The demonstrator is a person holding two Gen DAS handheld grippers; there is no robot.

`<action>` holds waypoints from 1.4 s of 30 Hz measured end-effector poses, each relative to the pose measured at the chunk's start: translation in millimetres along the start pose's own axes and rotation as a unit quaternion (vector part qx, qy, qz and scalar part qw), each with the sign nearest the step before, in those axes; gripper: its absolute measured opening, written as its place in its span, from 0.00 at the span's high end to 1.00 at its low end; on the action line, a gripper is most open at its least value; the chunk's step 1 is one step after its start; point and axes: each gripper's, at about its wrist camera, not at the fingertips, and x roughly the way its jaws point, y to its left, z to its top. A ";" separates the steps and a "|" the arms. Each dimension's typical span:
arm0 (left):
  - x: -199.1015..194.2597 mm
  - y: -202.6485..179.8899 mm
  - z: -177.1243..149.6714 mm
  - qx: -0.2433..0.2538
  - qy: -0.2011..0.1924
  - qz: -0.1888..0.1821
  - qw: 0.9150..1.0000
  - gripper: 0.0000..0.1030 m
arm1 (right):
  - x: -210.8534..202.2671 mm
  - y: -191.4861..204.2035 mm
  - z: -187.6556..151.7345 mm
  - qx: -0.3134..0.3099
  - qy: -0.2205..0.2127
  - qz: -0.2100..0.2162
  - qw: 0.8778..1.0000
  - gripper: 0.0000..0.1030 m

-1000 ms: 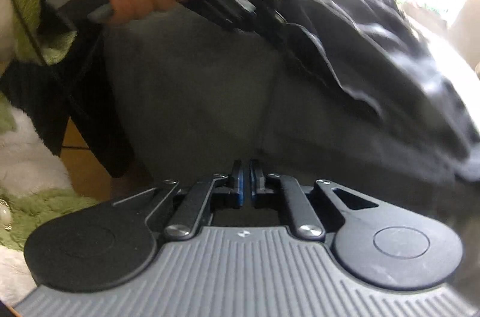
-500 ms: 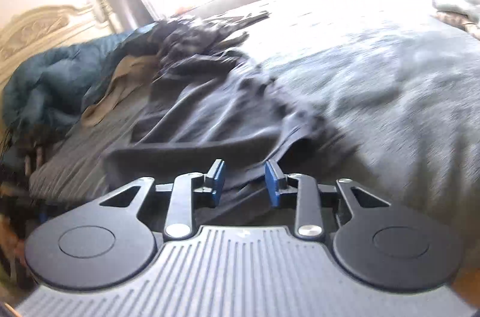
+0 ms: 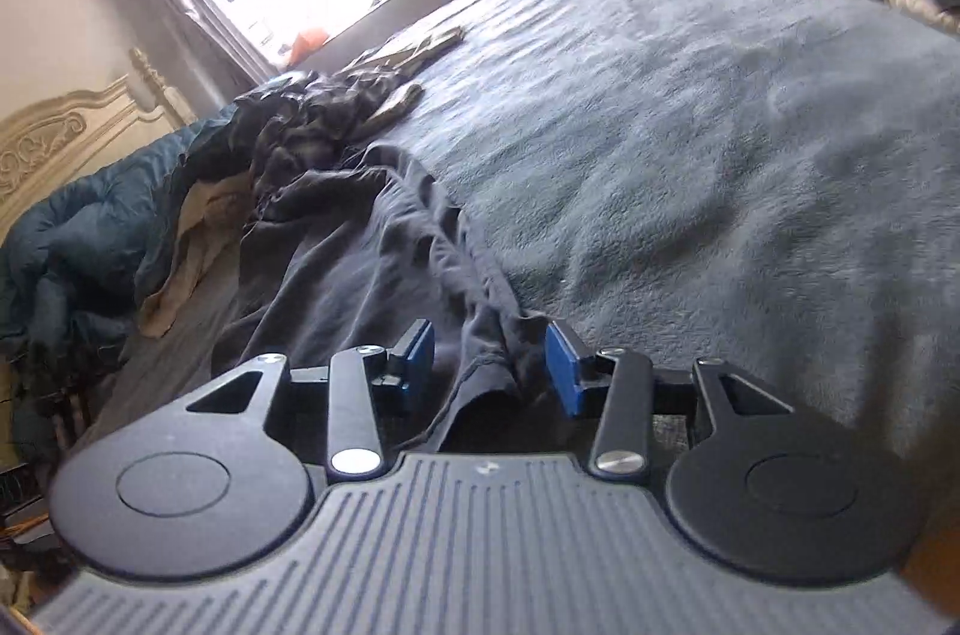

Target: Fold clothes

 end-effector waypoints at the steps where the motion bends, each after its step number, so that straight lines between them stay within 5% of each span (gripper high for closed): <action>1: 0.5 0.9 0.6 -0.002 -0.001 -0.001 1.000 0.58 | 2.3 -1.3 1.5 0.001 0.008 0.005 1.000 0.60; 9: 15.2 6.0 3.3 -0.028 0.004 -0.018 0.999 0.64 | 26.1 -5.4 8.6 0.006 0.059 0.002 0.998 0.61; 13: 19.2 10.8 2.9 -0.055 0.015 -0.032 0.998 0.77 | 27.4 -0.3 6.7 -0.008 0.070 0.007 0.997 0.66; 20: 13.4 3.9 -1.6 -0.028 0.014 -0.022 0.999 0.77 | 17.1 10.2 3.7 -0.047 0.064 0.011 0.997 0.89; 30: 10.4 -5.9 -8.5 0.018 0.011 0.020 1.000 0.59 | 16.8 8.4 2.1 -0.035 0.067 0.017 0.997 0.88; 33: 13.6 -6.3 -8.1 0.016 0.014 0.020 1.000 0.66 | 19.6 9.5 0.3 -0.040 0.068 0.015 0.997 0.90; 35: 15.1 -7.4 -7.2 0.015 0.018 0.017 1.000 0.94 | 20.6 13.5 -0.7 -0.054 0.065 0.010 0.996 0.96; 39: 7.2 -5.7 -0.7 -0.024 0.008 -0.004 1.000 0.97 | 11.7 25.9 6.1 -0.090 0.036 0.006 0.995 0.98; 42: 3.3 1.8 5.5 -0.087 0.012 -0.057 0.994 0.98 | 4.2 30.4 16.2 -0.101 0.015 0.006 0.995 0.98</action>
